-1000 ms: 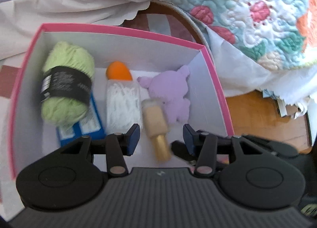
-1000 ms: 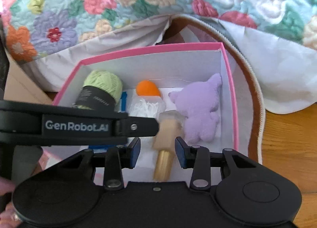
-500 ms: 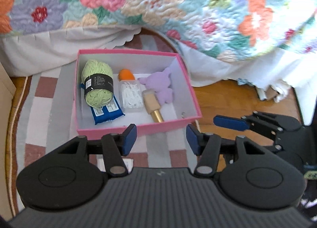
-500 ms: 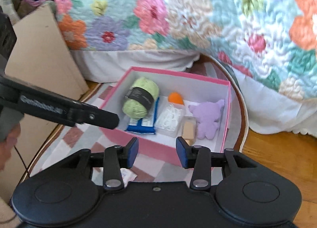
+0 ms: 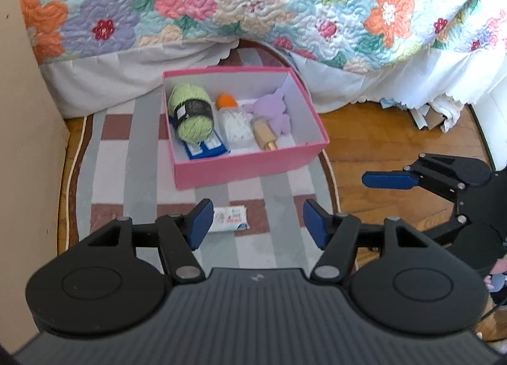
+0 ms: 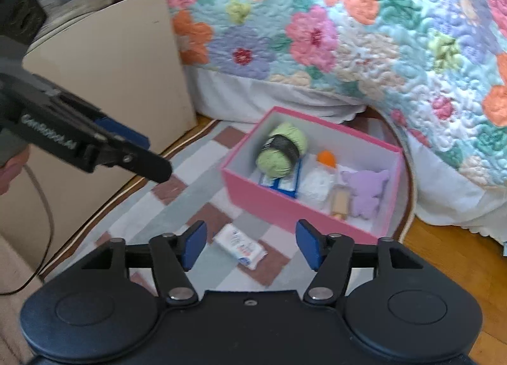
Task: Organize objects
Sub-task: 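Withdraw the left gripper from the box toward the white tissue pack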
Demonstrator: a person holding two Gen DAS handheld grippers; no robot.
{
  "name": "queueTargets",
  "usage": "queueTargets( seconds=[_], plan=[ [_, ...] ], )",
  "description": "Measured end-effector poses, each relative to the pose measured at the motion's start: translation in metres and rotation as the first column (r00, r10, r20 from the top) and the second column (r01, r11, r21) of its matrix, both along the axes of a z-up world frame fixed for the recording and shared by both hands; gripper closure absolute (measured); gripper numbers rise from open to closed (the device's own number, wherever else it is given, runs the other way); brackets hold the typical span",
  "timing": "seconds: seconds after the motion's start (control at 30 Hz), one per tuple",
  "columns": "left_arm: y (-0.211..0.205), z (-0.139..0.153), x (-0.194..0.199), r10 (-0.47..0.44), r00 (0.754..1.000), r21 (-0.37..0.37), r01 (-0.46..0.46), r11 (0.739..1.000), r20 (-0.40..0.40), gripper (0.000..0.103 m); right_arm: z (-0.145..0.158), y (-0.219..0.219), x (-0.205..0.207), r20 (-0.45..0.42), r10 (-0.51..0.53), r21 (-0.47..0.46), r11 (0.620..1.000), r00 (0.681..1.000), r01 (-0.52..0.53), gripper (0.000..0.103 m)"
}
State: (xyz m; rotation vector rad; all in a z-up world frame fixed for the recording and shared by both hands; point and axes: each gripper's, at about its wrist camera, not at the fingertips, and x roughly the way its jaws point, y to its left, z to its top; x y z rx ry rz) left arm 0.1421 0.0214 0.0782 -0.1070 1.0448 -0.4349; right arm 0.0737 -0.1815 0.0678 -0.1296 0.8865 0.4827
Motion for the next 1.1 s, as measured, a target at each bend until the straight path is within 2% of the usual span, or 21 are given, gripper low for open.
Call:
queueTargets(
  seconds=[0.17, 0.27, 0.6, 0.8, 1.03, 1.1],
  plan=[
    [0.004, -0.025, -0.008, -0.011, 1.0, 0.016, 0.011, 1.0, 0.003, 0.041, -0.014, 0.014, -0.019, -0.003, 0.052, 0.012, 0.999, 0.999, -0.052, 0.025],
    [0.004, -0.042, -0.006, -0.006, 1.0, 0.034, 0.006, 0.999, 0.015, 0.041, -0.025, 0.017, -0.025, 0.022, 0.055, 0.018, 0.998, 0.998, -0.056, 0.024],
    [0.008, -0.092, 0.01, 0.023, 0.999, 0.0, -0.023, 1.0, 0.03, 0.039, -0.076, 0.023, -0.013, 0.018, 0.031, 0.048, 0.998, 0.999, -0.031, 0.024],
    [0.015, -0.134, 0.022, 0.078, 0.997, -0.057, -0.079, 0.995, -0.012, 0.039, -0.11, 0.024, -0.002, 0.012, 0.006, 0.076, 0.997, 1.0, -0.007, 0.024],
    [0.019, -0.178, 0.04, 0.114, 0.993, -0.062, -0.116, 0.991, -0.035, 0.039, -0.15, 0.025, 0.016, -0.01, -0.037, 0.074, 0.997, 0.999, 0.038, 0.024],
    [0.017, -0.192, 0.047, 0.134, 0.989, -0.042, -0.136, 0.99, -0.058, 0.039, -0.161, 0.026, 0.021, -0.016, -0.04, 0.066, 0.997, 0.999, 0.041, 0.024]
  ],
)
